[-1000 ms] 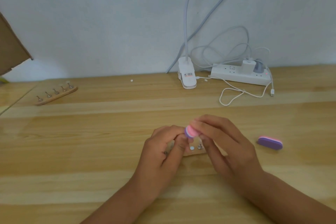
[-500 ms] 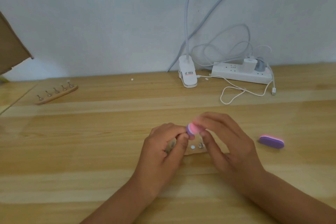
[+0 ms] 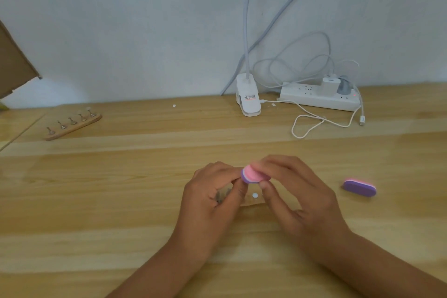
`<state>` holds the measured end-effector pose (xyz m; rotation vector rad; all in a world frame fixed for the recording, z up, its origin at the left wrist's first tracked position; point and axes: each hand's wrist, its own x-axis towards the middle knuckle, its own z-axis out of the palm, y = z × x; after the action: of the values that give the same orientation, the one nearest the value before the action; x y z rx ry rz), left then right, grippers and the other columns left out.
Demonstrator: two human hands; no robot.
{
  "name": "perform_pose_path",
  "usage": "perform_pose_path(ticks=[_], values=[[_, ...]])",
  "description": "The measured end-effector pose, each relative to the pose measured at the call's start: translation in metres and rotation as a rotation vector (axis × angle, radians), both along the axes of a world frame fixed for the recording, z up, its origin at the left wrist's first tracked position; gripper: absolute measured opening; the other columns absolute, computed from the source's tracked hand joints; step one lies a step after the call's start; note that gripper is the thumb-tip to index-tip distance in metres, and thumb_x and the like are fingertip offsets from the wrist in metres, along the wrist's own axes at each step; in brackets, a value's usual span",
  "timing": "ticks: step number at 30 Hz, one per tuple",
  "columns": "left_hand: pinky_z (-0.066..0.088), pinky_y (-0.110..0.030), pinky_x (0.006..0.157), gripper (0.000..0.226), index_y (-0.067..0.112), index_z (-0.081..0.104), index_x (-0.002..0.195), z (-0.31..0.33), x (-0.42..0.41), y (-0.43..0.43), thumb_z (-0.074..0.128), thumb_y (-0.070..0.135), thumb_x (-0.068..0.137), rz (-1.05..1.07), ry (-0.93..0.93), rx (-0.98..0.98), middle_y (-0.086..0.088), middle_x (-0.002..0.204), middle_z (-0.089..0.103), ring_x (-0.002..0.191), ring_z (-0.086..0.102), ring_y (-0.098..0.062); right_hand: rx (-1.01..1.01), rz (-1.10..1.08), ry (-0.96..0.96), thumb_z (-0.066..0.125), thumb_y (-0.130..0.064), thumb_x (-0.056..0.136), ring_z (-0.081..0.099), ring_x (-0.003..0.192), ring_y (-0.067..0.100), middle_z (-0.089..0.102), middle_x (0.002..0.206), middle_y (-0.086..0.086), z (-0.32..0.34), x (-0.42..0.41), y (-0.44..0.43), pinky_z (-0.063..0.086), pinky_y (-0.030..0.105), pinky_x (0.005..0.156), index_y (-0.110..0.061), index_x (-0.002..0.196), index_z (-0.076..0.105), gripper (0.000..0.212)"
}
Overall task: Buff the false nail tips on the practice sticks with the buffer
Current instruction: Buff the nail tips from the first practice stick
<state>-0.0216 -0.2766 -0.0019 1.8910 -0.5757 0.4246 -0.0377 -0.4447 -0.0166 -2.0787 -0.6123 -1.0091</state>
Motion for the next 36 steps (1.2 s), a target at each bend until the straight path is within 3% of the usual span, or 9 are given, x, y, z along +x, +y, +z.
perform_pose_path(ticks=[7,14,17,20,22,26,29,32,36], values=[[0.05,-0.046,0.078,0.022,0.034,0.069,0.105,0.0,0.002,0.0,0.057,0.036,0.086,0.006,0.006,-0.002,0.014,0.089,0.068,0.085,0.064,-0.012,-0.01,0.026,-0.041,0.061,-0.005,0.092,0.064,0.104,0.012,0.067,0.11,0.009,-0.002,-0.002,0.002,0.049,0.02,0.094,0.0,0.112,0.071,0.023],[0.052,-0.044,0.077,0.022,0.032,0.07,0.102,-0.001,0.002,0.001,0.058,0.039,0.085,0.014,-0.026,0.002,0.014,0.095,0.068,0.086,0.065,-0.01,-0.04,0.053,-0.036,0.064,0.001,0.091,0.065,0.104,0.015,0.067,0.11,0.011,-0.005,-0.003,0.001,0.051,0.023,0.091,-0.001,0.114,0.073,0.024],[0.052,-0.042,0.076,0.02,0.032,0.075,0.094,-0.003,0.004,0.001,0.059,0.038,0.084,0.023,0.001,-0.021,0.013,0.087,0.068,0.084,0.065,-0.013,-0.017,0.019,-0.031,0.065,0.003,0.09,0.065,0.101,0.016,0.067,0.109,0.011,-0.005,0.001,0.001,0.053,0.026,0.089,0.0,0.112,0.073,0.023],[0.052,-0.04,0.077,0.022,0.033,0.07,0.101,-0.001,0.003,0.0,0.059,0.039,0.084,0.017,0.008,-0.018,0.014,0.091,0.068,0.085,0.065,-0.011,-0.003,0.042,-0.02,0.061,-0.001,0.092,0.065,0.104,0.013,0.066,0.11,0.011,-0.004,0.0,0.001,0.051,0.023,0.091,-0.001,0.112,0.073,0.024],[0.052,-0.038,0.077,0.02,0.032,0.074,0.094,-0.001,0.003,0.001,0.06,0.04,0.083,0.005,0.012,-0.031,0.015,0.092,0.069,0.087,0.066,-0.011,-0.042,0.084,-0.025,0.06,-0.002,0.092,0.064,0.107,0.013,0.066,0.112,0.01,-0.005,-0.003,0.002,0.049,0.022,0.094,-0.003,0.115,0.072,0.026],[0.051,-0.039,0.079,0.018,0.029,0.076,0.089,-0.002,0.002,0.0,0.061,0.034,0.083,0.029,0.013,-0.03,0.014,0.089,0.069,0.085,0.066,-0.011,0.047,-0.074,0.076,0.063,-0.002,0.092,0.06,0.108,0.006,0.066,0.112,0.004,-0.001,0.006,-0.007,0.043,0.014,0.098,-0.005,0.113,0.073,0.023],[0.051,-0.042,0.079,0.012,0.025,0.077,0.088,-0.001,0.002,-0.001,0.066,0.029,0.084,0.03,0.027,-0.031,0.015,0.089,0.069,0.085,0.066,-0.01,0.068,-0.035,0.057,0.064,-0.002,0.092,0.061,0.11,0.006,0.065,0.112,0.003,0.001,0.003,-0.009,0.044,0.017,0.098,-0.01,0.113,0.07,0.024],[0.051,-0.041,0.077,0.015,0.027,0.075,0.093,0.0,0.001,-0.001,0.064,0.034,0.084,-0.003,0.01,-0.028,0.015,0.089,0.069,0.083,0.065,-0.011,-0.035,0.065,-0.027,0.059,-0.003,0.092,0.062,0.11,0.011,0.065,0.113,0.008,-0.001,0.001,-0.003,0.047,0.021,0.097,-0.004,0.113,0.07,0.024],[0.05,-0.04,0.074,0.017,0.034,0.069,0.1,0.001,0.0,0.0,0.061,0.034,0.085,-0.021,-0.006,0.007,0.016,0.086,0.068,0.082,0.064,-0.011,-0.026,0.011,-0.009,0.056,-0.005,0.094,0.063,0.107,0.011,0.066,0.113,0.008,-0.001,0.002,-0.006,0.051,0.023,0.092,-0.001,0.112,0.073,0.025]])
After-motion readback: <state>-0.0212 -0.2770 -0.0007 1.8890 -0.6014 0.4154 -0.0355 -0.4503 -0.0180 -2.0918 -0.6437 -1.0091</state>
